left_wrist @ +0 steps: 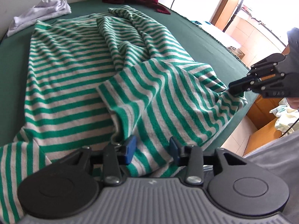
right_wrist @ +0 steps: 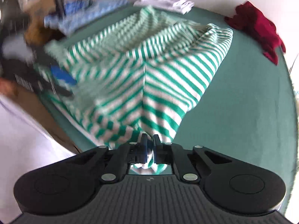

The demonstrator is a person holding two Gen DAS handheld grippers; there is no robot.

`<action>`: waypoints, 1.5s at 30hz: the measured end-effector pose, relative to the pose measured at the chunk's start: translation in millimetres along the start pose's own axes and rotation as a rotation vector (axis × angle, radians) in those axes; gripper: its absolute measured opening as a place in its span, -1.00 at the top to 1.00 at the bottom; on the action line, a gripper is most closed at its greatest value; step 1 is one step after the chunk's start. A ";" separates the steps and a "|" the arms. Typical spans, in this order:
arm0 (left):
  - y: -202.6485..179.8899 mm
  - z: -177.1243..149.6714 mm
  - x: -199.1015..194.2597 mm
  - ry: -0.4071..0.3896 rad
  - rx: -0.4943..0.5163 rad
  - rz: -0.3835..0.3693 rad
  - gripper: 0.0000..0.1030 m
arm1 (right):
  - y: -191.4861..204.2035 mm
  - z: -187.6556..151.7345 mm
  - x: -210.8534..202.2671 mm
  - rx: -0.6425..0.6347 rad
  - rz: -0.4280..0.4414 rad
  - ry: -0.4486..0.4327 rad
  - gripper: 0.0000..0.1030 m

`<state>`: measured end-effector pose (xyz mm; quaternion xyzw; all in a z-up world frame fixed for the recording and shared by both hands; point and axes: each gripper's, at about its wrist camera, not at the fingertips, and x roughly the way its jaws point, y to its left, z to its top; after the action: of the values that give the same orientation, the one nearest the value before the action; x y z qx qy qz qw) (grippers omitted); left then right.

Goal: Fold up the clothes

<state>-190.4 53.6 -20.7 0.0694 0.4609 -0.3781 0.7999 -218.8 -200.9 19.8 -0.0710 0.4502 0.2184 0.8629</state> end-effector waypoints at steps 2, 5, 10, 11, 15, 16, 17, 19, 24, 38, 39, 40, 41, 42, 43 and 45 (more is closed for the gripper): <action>-5.0 1.3 0.4 0.001 0.016 0.006 0.06 | -1.4 -2.6 3.4 -0.006 -0.013 0.024 0.88; -6.2 3.3 -1.5 0.010 0.028 0.015 0.06 | 1.9 -3.2 1.1 -0.046 -0.011 0.037 0.77; -3.9 6.5 -4.7 0.017 0.016 0.017 0.08 | -1.4 11.9 -11.6 -0.012 0.188 0.017 0.63; -6.3 8.4 -6.3 0.014 0.024 0.020 0.08 | 2.3 12.0 -4.4 -0.036 0.201 0.046 0.63; -13.9 23.3 -26.1 -0.057 0.030 -0.004 -0.06 | -0.2 9.8 29.4 -0.091 0.114 0.157 0.66; -14.2 27.5 -29.3 -0.082 0.021 -0.005 -0.16 | -6.7 18.3 26.7 -0.071 0.155 0.163 0.65; -14.0 31.8 -31.7 -0.109 0.010 -0.004 -0.20 | -13.4 28.3 22.9 -0.057 0.192 0.153 0.64; -12.0 39.9 -26.7 -0.131 -0.020 0.020 -0.30 | -28.5 58.8 9.7 -0.068 0.225 0.030 0.48; 1.6 42.0 7.8 -0.079 -0.108 0.224 -0.30 | -87.0 167.6 46.8 -0.007 0.012 -0.250 -0.10; -3.3 9.1 5.2 -0.147 -0.419 0.269 0.69 | -184.2 284.5 225.7 0.309 -0.203 -0.177 0.82; -5.7 8.1 0.6 -0.157 -0.417 0.269 0.71 | -186.6 285.2 220.8 0.334 -0.170 -0.203 0.82; -7.7 6.8 -5.0 -0.169 -0.416 0.267 0.72 | -190.1 285.9 215.3 0.363 -0.125 -0.245 0.82; -9.7 5.5 -10.6 -0.181 -0.416 0.265 0.72 | -190.2 287.3 212.3 0.375 -0.097 -0.274 0.82; -11.4 4.6 -13.5 -0.181 -0.410 0.263 0.72 | -189.9 288.5 210.4 0.385 -0.073 -0.299 0.82; -13.0 3.8 -14.8 -0.175 -0.402 0.262 0.72 | -188.4 289.0 213.2 0.390 -0.059 -0.307 0.82; -14.8 1.8 -13.9 -0.154 -0.389 0.264 0.72 | -187.4 288.1 227.2 0.401 -0.029 -0.295 0.82</action>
<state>-203.2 49.8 -5.2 -0.0555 0.4497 -0.1787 0.8733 192.2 -205.5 -9.2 0.1281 0.3525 0.1203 0.9192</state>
